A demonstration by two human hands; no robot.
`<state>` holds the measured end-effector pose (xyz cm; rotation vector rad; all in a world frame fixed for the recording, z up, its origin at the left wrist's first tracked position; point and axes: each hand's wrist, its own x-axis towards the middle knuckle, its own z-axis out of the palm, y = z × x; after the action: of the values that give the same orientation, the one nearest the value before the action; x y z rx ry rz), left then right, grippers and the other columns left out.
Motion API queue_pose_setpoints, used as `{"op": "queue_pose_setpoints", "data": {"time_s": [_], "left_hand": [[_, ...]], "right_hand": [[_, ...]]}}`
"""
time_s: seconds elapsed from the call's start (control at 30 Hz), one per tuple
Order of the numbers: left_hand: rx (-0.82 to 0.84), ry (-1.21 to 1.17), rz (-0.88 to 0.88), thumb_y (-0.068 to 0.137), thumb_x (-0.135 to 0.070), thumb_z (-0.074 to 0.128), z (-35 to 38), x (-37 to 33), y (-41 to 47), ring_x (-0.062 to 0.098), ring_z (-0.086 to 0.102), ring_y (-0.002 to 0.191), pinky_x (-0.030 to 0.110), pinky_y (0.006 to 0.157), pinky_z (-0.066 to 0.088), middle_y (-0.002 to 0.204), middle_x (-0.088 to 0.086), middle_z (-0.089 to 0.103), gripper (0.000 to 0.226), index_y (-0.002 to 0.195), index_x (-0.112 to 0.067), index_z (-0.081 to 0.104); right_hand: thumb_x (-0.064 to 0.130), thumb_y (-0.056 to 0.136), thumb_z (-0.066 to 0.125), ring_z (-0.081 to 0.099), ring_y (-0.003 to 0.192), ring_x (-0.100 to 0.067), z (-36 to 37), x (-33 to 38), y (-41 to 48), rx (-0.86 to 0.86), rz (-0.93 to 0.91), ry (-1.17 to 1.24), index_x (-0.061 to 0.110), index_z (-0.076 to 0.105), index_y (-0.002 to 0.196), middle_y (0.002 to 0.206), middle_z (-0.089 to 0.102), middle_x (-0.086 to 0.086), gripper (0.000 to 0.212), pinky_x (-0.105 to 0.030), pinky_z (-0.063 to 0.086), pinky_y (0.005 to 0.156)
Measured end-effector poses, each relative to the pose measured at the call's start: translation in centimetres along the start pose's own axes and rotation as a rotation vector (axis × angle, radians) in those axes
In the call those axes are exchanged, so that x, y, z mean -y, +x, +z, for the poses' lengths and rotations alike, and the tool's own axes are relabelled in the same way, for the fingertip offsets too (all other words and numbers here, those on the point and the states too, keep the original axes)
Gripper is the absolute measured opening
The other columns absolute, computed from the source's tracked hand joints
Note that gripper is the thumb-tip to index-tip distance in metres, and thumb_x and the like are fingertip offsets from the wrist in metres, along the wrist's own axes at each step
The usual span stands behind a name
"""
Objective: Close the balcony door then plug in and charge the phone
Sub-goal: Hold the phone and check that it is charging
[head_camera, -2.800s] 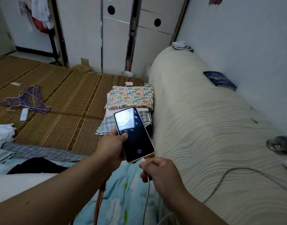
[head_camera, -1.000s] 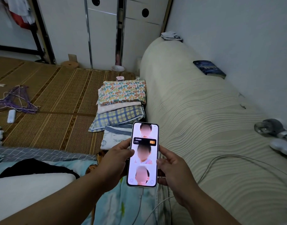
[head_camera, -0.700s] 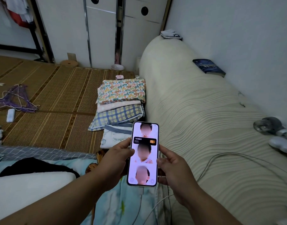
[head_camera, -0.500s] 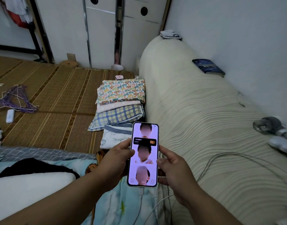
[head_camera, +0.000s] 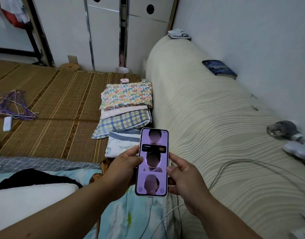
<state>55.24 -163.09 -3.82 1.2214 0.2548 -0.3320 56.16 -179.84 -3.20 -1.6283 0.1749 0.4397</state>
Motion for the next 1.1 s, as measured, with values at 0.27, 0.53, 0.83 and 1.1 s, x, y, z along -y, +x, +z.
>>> {"op": "queue_pose_setpoints", "data": {"time_s": [0.27,0.53,0.83,1.1], "left_hand": [[0.031,-0.013,-0.001,0.099,0.005,0.039,0.3,0.4,0.4,0.025,0.074,0.067,0.03,0.056,0.06,0.09,0.011,0.081,0.05,0.096,-0.025,0.079],[0.038,0.038,-0.042,0.1,0.004,0.04,-0.3,1.6,1.1,0.025,0.075,0.07,0.031,0.062,0.062,0.092,0.011,0.081,0.048,0.101,-0.026,0.078],[0.032,0.537,-0.079,0.079,0.003,0.056,-2.0,3.9,2.3,0.026,0.066,0.082,0.034,0.069,0.049,0.102,-0.002,0.08,0.078,0.134,-0.052,0.051],[-0.012,0.757,-0.169,0.088,0.007,0.06,-2.7,8.7,4.7,-0.002,0.057,0.063,0.003,0.039,0.038,0.094,0.0,0.068,0.091,0.156,-0.04,0.022]], "right_hand": [[0.001,0.092,0.046,0.069,0.065,-0.021,-0.5,-0.5,0.1,-0.002,0.011,0.032,0.024,0.054,0.13,0.09,0.072,-0.014,0.045,-0.04,0.06,0.065],[0.001,0.093,0.045,0.067,0.063,-0.019,-0.5,-1.8,0.7,-0.007,0.042,0.024,0.025,0.053,0.131,0.089,0.07,-0.012,0.045,-0.037,0.059,0.063],[0.0,0.089,0.044,0.054,0.061,-0.021,-1.1,-5.2,3.1,-0.074,0.015,-0.165,0.048,0.066,0.097,0.062,0.065,-0.002,0.053,-0.045,0.053,0.072],[0.005,0.088,0.044,0.054,0.061,-0.011,-1.0,-9.6,6.6,-0.01,0.012,-0.626,0.025,0.06,0.124,0.078,0.064,0.0,0.044,-0.023,0.043,0.058]]}}
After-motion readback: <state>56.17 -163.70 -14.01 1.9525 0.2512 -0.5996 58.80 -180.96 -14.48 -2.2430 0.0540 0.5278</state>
